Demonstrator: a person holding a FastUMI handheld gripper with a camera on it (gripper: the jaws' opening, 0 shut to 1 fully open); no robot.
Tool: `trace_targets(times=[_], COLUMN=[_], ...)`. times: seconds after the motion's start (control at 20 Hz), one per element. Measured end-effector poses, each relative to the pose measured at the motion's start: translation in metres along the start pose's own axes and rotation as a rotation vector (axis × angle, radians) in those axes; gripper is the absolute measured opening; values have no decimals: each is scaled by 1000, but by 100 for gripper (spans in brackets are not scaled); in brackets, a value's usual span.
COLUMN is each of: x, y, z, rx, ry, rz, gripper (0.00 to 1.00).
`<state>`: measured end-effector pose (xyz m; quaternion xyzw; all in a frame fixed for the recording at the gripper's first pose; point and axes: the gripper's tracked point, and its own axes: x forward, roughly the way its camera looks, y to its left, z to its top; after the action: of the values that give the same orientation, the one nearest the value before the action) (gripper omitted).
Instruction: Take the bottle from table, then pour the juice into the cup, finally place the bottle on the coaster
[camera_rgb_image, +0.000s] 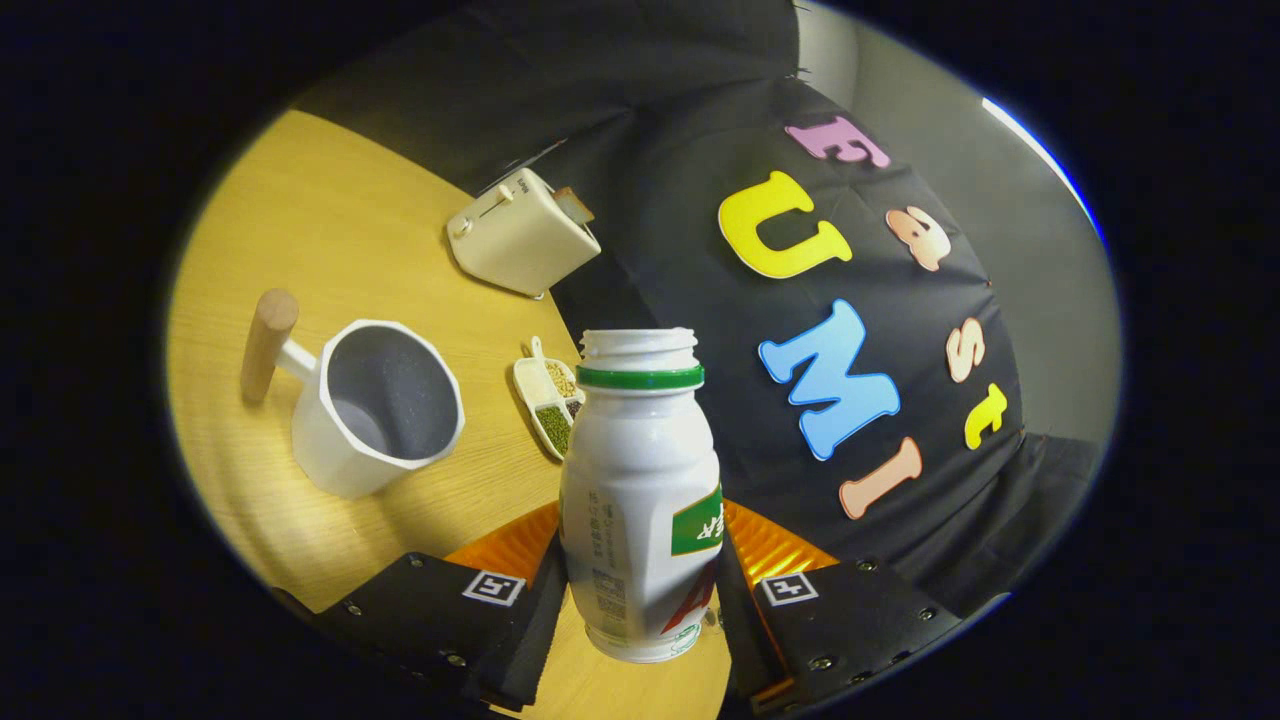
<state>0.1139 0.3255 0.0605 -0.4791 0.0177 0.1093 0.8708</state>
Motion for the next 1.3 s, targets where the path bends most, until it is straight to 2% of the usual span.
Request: trace_targets(times=[0.45,1.05,1.3], x=[-3,0,8], y=[-18,-28,-26], z=[-14,-20,-23], rx=[350,676,760], ry=[-21,-68,-81], rz=[23,59,72], gripper=[71,71,71])
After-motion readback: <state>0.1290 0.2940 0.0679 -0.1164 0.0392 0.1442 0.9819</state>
